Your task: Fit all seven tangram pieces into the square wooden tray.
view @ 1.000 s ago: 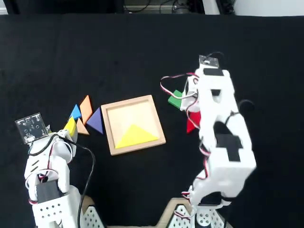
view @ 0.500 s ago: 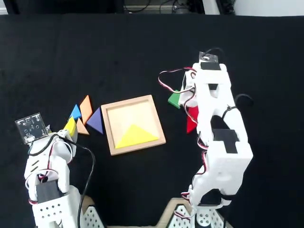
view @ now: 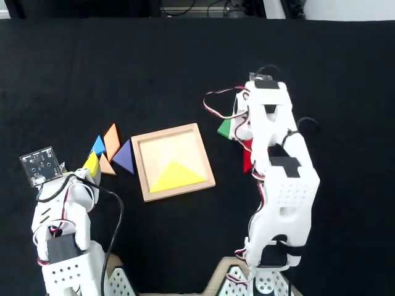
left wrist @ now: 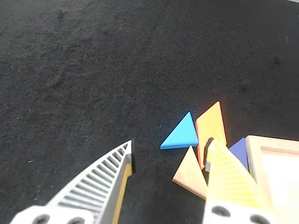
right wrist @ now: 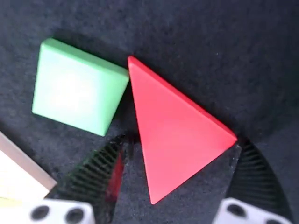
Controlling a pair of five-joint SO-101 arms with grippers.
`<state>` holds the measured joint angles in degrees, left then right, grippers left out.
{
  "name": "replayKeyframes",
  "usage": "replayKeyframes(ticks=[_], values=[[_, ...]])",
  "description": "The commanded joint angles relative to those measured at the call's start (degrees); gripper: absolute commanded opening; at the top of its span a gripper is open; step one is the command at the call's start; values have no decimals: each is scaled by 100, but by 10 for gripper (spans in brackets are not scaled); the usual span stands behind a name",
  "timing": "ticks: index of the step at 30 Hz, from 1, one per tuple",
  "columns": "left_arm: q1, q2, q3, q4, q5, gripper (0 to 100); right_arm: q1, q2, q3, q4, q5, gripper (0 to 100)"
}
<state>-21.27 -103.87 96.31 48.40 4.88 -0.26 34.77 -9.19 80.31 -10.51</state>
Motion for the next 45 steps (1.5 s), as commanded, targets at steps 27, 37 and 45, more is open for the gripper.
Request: replayKeyframes(ticks=[27, 37, 45], values=[[84, -18, 84, -105, 26, 256, 9, 312, -813, 308, 1169, 332], [75, -18, 84, -105, 26, 256, -9, 462, -831, 308, 1152, 332], [75, -18, 84, -105, 26, 256, 18, 954, -1270, 536, 1160, 243]])
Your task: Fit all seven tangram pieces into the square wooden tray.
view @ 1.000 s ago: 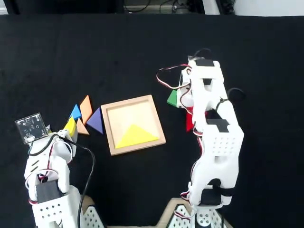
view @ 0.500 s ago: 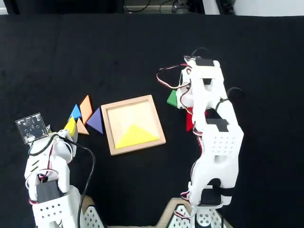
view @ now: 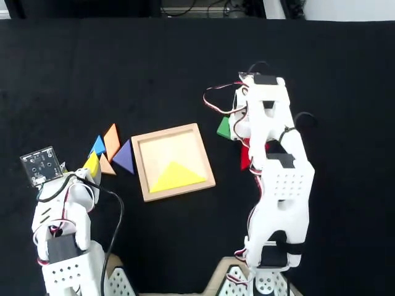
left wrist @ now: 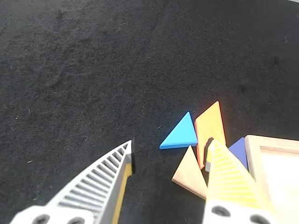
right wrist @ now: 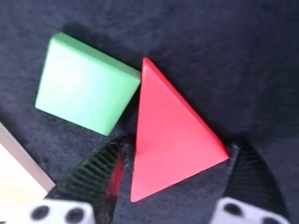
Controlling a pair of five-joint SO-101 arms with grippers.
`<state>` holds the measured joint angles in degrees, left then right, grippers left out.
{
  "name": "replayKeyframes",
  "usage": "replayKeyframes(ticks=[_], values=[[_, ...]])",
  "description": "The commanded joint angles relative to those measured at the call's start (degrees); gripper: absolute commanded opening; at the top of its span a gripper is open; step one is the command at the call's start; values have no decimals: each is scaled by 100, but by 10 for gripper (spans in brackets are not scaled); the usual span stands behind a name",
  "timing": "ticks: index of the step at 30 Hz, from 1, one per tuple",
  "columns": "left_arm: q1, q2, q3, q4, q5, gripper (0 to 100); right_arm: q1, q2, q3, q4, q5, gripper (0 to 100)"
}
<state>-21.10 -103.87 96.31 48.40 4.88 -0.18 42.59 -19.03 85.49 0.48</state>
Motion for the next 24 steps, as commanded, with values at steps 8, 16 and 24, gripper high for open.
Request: replayKeyframes(ticks=[8, 16, 24], values=[[57, -18, 84, -105, 26, 256, 9, 215, -365, 44, 62, 233], [66, -18, 84, -105, 26, 256, 0, -136, -1138, 923, 53, 201], [57, -18, 84, -105, 26, 256, -9, -725, -1358, 1398, 26, 198]])
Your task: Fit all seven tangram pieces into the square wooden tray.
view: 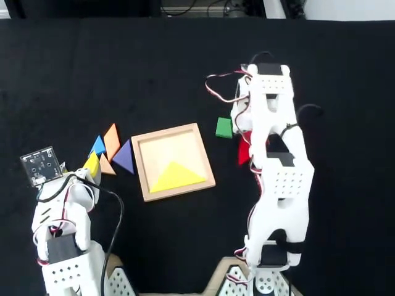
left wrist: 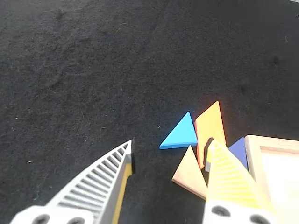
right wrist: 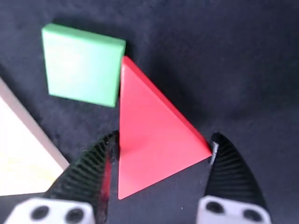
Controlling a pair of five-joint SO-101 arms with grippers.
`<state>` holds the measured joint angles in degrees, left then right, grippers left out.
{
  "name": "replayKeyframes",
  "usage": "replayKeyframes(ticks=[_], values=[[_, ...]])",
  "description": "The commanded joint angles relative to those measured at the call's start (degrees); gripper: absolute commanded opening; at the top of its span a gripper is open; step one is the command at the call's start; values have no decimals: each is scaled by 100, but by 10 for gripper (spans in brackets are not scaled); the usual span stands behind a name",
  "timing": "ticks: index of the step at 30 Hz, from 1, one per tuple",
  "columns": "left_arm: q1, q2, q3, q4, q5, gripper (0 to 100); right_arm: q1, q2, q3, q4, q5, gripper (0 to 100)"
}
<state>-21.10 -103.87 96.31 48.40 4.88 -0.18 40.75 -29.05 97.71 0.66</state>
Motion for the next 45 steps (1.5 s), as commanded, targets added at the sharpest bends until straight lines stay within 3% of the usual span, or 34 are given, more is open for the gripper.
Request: replayKeyframes(ticks=[1, 6, 10, 21, 36, 45], values=[[57, -18, 84, -105, 26, 256, -9, -664, -356, 211, 9, 198], [57, -18, 84, -105, 26, 256, -273, -1420, -286, 316, -9, 198], [57, -18, 84, -105, 26, 256, -879, -1859, -145, 281, -167, 201], [4, -18, 84, -79, 26, 256, -2549, -1165, -444, -149, -615, 198], [-207, -18, 66, -97, 35, 256, -3534, 989, -2123, -211, -624, 198], [-207, -18, 66, -97, 35, 256, -3604, 1270, -2316, -211, -1336, 198]])
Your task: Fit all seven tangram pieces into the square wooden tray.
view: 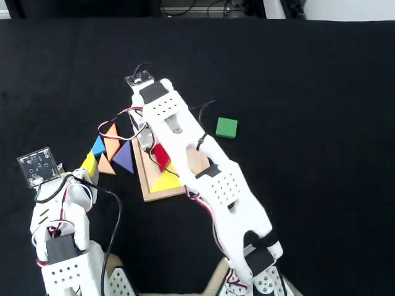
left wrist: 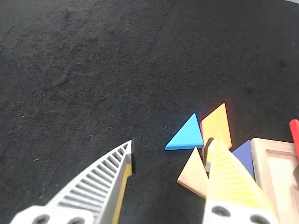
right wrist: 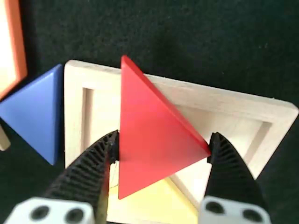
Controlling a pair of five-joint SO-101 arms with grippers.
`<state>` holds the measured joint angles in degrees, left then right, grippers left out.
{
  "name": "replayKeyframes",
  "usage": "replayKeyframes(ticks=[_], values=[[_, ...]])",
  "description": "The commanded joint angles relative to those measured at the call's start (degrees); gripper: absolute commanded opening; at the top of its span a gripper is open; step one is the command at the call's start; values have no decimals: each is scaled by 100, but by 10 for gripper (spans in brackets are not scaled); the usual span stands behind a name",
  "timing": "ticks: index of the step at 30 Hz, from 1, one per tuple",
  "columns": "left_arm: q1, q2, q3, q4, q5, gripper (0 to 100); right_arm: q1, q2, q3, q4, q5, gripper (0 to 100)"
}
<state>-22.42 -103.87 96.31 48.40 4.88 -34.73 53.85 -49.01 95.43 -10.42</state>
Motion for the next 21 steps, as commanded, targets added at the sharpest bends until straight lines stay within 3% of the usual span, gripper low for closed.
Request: replayKeyframes(ticks=[1, 7, 14, 21], values=[[-75, -18, 66, -97, 35, 256, -202, -40, -321, 18, -290, 198], [-75, -18, 66, -105, 35, 256, -633, -40, -321, 132, -404, 198], [-75, -18, 66, -105, 35, 256, -387, -13, -321, 132, -510, 204], [-75, -18, 66, -105, 35, 256, -413, -4, -295, 220, -510, 322]])
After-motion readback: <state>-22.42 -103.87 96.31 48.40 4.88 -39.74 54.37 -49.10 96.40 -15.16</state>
